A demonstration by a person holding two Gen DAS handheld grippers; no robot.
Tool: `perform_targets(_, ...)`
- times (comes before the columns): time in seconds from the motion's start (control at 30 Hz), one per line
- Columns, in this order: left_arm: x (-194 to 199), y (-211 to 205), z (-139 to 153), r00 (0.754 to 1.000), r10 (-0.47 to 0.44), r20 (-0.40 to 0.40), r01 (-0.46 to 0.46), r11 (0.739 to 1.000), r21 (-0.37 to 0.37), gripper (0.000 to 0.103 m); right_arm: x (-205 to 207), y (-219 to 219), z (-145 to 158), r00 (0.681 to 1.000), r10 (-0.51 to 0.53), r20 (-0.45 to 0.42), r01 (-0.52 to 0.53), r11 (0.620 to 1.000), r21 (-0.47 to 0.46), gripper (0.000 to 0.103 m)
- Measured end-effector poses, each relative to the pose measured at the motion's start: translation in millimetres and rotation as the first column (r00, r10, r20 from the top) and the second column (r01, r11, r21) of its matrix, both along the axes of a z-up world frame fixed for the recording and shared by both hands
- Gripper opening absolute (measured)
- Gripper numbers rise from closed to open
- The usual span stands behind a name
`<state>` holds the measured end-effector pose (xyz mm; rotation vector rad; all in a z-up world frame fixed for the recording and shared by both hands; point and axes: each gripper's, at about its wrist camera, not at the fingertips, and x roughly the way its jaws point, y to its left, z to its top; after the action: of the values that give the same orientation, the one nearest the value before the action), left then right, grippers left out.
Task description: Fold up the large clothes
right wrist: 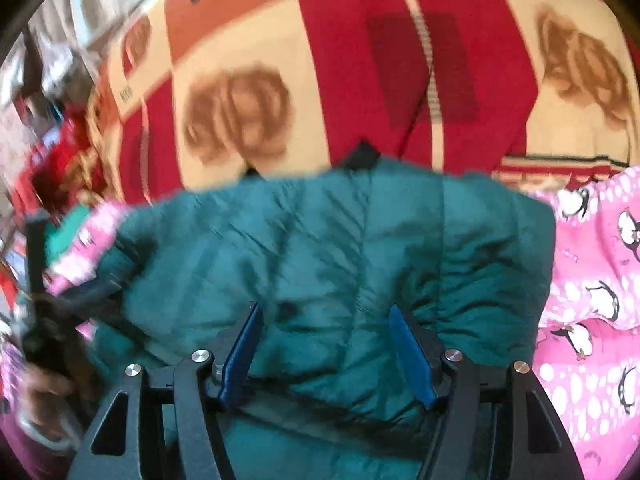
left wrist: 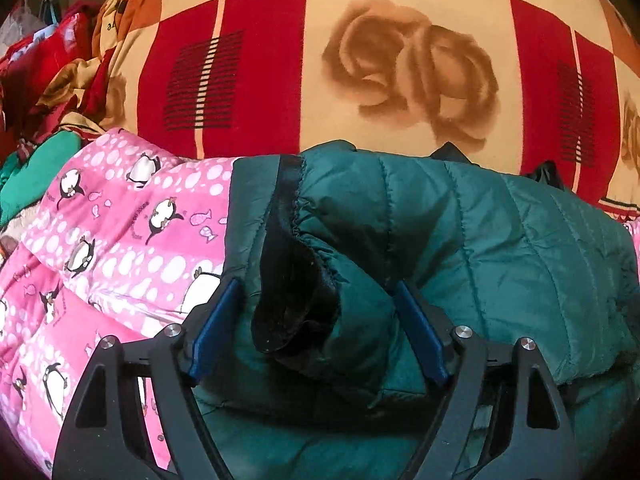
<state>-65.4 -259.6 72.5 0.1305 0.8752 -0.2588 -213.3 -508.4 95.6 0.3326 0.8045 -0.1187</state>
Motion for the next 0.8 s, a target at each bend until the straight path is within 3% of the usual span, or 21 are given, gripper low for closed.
perform_targets(0.07, 0, -1, -1, 1.000, 0.004, 0.000, -0.004, 1.000, 0.000, 0.080, -1, 8, 13, 0.999, 0.012, 0.053, -0.012, 1.000, 0.008, 0.063)
perform_targets(0.2, 0, -1, -2, 1.000, 0.005, 0.003, -0.005, 1.000, 0.001, 0.081, 23, 27, 11, 0.998, 0.067, 0.021, -0.066, 0.997, -0.045, 0.063)
perform_targets(0.4, 3, 0, -6, 1.000, 0.006, -0.002, -0.006, 1.000, -0.012, 0.085, 58, 44, -25, 0.995, 0.077, -0.062, -0.084, 0.989, -0.120, 0.066)
perform_targets(0.5, 4, -2, -7, 1.000, 0.009, -0.001, -0.009, 1.000, -0.010, 0.085, 62, 38, -35, 0.995, 0.062, -0.072, -0.069, 0.992, -0.103, 0.067)
perform_targets(0.63, 3, -2, -8, 1.000, 0.010, 0.009, -0.010, 1.000, -0.008, 0.085, 54, 32, -24, 0.995, 0.071, -0.064, -0.075, 0.995, -0.063, 0.067)
perform_targets(0.8, 4, 0, -9, 1.000, 0.010, 0.006, -0.010, 1.000, -0.017, 0.085, 11, 9, 7, 1.000, 0.029, -0.001, -0.029, 0.999, -0.024, 0.067)
